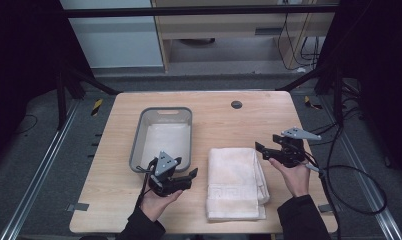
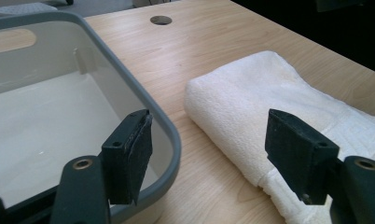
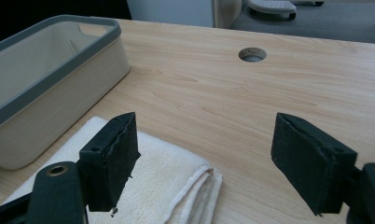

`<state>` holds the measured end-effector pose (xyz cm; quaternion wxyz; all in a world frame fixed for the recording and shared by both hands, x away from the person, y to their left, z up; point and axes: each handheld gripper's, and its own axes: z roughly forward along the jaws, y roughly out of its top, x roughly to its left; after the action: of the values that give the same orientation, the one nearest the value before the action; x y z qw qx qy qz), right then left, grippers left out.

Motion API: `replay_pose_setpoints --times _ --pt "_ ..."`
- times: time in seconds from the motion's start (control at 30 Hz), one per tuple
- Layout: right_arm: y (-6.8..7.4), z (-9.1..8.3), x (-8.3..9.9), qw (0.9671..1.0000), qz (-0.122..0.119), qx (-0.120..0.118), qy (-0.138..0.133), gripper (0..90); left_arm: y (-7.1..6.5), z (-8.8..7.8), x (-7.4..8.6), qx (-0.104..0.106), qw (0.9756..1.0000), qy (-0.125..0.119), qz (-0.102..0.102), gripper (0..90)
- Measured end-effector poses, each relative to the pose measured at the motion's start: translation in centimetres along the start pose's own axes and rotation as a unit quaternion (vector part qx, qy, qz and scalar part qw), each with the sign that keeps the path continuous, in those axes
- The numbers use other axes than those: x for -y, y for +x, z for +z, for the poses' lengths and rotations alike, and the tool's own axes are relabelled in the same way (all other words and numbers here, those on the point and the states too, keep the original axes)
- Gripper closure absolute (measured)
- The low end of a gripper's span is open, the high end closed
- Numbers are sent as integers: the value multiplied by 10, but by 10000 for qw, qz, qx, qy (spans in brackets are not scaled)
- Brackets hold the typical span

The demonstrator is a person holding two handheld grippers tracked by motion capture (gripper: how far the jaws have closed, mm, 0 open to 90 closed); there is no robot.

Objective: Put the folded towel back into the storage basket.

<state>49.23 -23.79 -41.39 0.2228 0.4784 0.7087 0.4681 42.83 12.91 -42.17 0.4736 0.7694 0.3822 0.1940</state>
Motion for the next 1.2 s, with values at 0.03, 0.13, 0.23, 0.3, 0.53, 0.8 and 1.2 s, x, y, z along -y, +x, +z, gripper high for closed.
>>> replay_pose_setpoints --times 0.03,0.13,0.23,0.3,0.53,0.8,1.2 --pt "0 0 0 10000 -16 17 15 229 -2 1 0 17 10000 8 14 308" --pt "0 3 1 10000 -18 25 47 224 -8 5 0 70 10000 34 53 309" --pt "0 6 1 10000 -10 4 67 221 -12 9 -1 135 9999 74 77 309" --pt "1 8 2 10000 27 9 71 218 -16 12 -1 158 9998 96 107 309" --pt "1 14 3 9999 6 -51 126 224 -27 19 -1 282 9993 183 157 315" --pt "6 21 8 9995 -59 -113 292 248 -37 26 6 359 9986 344 205 323" --pt "11 33 16 9973 -194 -184 687 266 -43 36 24 389 9969 639 246 330"
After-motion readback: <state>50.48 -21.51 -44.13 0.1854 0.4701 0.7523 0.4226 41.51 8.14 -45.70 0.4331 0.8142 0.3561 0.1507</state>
